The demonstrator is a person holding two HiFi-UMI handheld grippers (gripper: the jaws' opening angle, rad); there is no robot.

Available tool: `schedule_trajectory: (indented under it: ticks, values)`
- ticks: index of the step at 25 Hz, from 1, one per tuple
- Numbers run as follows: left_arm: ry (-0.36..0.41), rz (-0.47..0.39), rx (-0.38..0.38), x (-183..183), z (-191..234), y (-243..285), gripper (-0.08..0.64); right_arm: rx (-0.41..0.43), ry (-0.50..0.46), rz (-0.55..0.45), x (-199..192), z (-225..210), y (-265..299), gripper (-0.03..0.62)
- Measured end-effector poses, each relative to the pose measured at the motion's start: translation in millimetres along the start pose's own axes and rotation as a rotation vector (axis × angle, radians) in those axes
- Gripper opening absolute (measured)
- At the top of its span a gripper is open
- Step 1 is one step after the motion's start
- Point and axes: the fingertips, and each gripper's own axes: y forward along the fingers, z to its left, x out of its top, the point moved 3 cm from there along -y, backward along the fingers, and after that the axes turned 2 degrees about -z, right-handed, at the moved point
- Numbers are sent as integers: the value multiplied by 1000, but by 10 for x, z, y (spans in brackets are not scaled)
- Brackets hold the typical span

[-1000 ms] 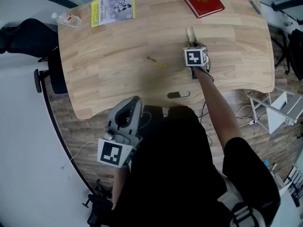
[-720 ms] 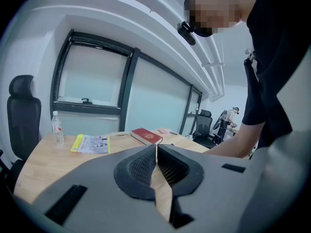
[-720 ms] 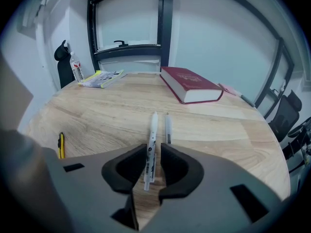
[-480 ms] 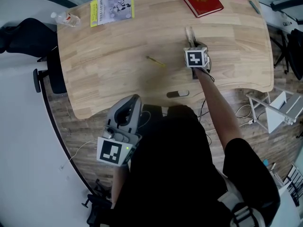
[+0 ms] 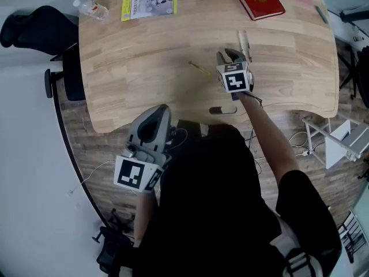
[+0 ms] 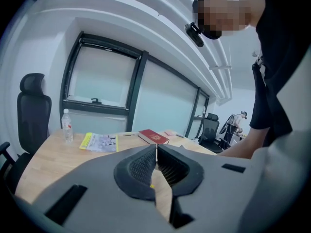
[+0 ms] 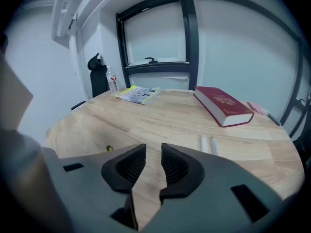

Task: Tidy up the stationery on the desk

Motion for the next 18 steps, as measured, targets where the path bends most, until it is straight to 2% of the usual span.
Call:
schedule_trajectory:
  ticks: [10,18]
  values:
    - [-17,-31,51,-27,182,-208,37,244,-153,37,-176,888,91,195]
    - [-30,-30,69,-72,205,-301,37,260,-215,98,-320,1011,212,210]
